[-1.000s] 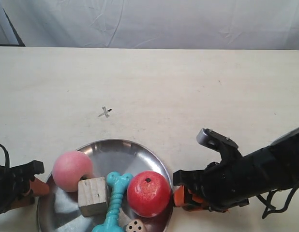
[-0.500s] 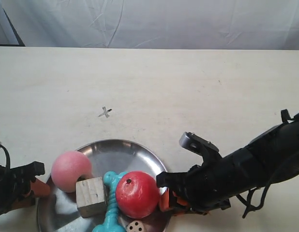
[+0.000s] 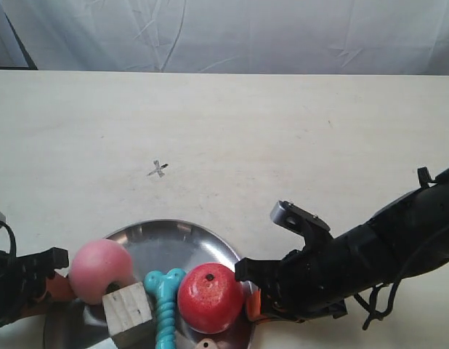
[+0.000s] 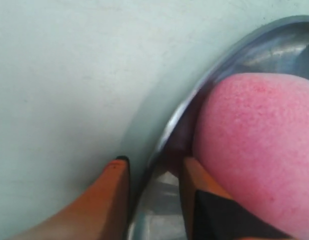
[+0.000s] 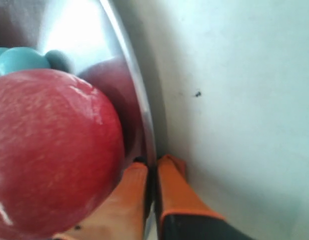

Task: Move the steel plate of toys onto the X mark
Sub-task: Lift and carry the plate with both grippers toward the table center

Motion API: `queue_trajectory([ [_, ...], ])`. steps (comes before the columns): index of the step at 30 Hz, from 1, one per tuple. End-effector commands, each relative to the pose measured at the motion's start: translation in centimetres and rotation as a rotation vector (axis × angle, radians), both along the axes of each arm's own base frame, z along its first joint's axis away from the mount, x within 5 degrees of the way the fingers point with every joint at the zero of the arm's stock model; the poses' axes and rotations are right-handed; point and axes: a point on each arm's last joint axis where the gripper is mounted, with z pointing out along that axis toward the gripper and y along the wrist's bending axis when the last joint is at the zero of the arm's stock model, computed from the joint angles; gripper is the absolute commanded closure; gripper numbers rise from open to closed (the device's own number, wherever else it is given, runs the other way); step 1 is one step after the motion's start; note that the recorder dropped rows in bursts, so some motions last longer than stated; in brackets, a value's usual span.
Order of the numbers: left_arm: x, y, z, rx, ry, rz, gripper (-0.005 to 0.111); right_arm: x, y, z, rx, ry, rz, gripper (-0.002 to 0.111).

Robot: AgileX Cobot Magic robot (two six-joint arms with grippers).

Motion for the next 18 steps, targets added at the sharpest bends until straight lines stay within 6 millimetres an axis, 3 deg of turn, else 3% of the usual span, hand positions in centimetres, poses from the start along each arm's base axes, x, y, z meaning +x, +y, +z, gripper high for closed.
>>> queue_trajectory([
  [1, -0.50, -0.16, -0.42, 0.006, 0.021, -0.031, 0.086, -0.27, -0.04, -0.26, -0.022, -0.018, 0.048, 0.108],
  [6, -0.55, -0.26, -0.37, 0.000, 0.013, -0.055, 0.107, -0.24, -0.07, -0.28, -0.027, -0.021, 0.046, 0.108],
  [18, -0.36, -0.26, -0.30, -0.004, 0.008, -0.042, 0.107, 0.16, 0.01, -0.18, -0.027, -0.030, 0.018, 0.108],
])
